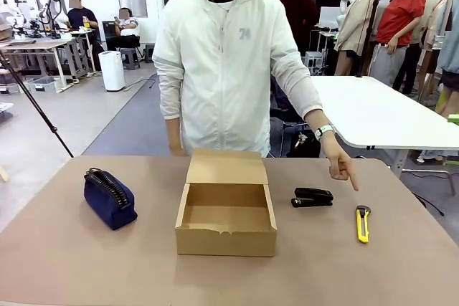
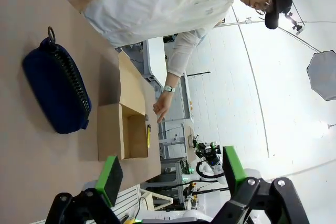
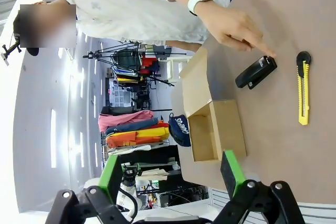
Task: Pack the items into the box.
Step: Pick up the item indicated by the person and place it inside the Mailer Box.
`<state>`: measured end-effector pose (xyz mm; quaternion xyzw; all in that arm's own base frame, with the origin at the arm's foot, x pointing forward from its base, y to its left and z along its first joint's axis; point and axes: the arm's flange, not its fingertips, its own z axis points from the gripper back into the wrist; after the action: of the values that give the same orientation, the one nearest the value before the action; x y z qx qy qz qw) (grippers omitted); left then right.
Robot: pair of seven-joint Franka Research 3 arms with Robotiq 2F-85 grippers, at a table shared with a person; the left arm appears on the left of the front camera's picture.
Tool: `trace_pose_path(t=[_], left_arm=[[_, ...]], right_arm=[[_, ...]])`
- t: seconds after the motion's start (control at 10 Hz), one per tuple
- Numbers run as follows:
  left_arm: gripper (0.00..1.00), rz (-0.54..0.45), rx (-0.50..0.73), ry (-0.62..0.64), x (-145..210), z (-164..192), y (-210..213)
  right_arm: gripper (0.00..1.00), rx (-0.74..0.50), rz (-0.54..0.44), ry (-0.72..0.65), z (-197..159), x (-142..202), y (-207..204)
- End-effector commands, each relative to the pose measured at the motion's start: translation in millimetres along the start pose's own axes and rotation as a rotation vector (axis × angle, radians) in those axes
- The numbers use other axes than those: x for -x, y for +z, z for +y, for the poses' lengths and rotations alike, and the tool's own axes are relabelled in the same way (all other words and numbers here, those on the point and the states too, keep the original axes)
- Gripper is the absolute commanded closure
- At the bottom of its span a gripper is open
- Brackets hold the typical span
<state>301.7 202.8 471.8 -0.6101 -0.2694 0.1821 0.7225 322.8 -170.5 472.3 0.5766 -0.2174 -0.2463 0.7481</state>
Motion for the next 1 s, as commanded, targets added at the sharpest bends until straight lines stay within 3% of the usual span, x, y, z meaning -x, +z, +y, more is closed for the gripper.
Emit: trace_pose_path(t=[0.0,0.3,0.5,0.7,0.9], left_arm=[[0.0,-0.004,0.017,0.011,-0.1,-3.4,-0.6],[0.0,-0.004,0.017,0.011,-0.1,-3.4,-0.6],[0.0,-0.004,0.017,0.011,-0.1,-3.4,-0.6],[0.0,-0.004,0.017,0.011,-0.1,-3.4,-0.6],[0.0,-0.004,0.017,0.011,-0.1,-3.4,-0.6]], right_arm=[[0.0,-0.017,0.003,-0.01,4.4,-2.6,0.0],[0.0,0.0,0.001,0.0,0.1,0.1,-0.2],[0.0,0.414,0.08,-0.024,20.0,-8.3,-65.5],[0.0,0.895,0.125,0.194,27.9,5.4,-142.4],[0.0,1.146,0.215,0.393,21.1,29.2,-197.3]])
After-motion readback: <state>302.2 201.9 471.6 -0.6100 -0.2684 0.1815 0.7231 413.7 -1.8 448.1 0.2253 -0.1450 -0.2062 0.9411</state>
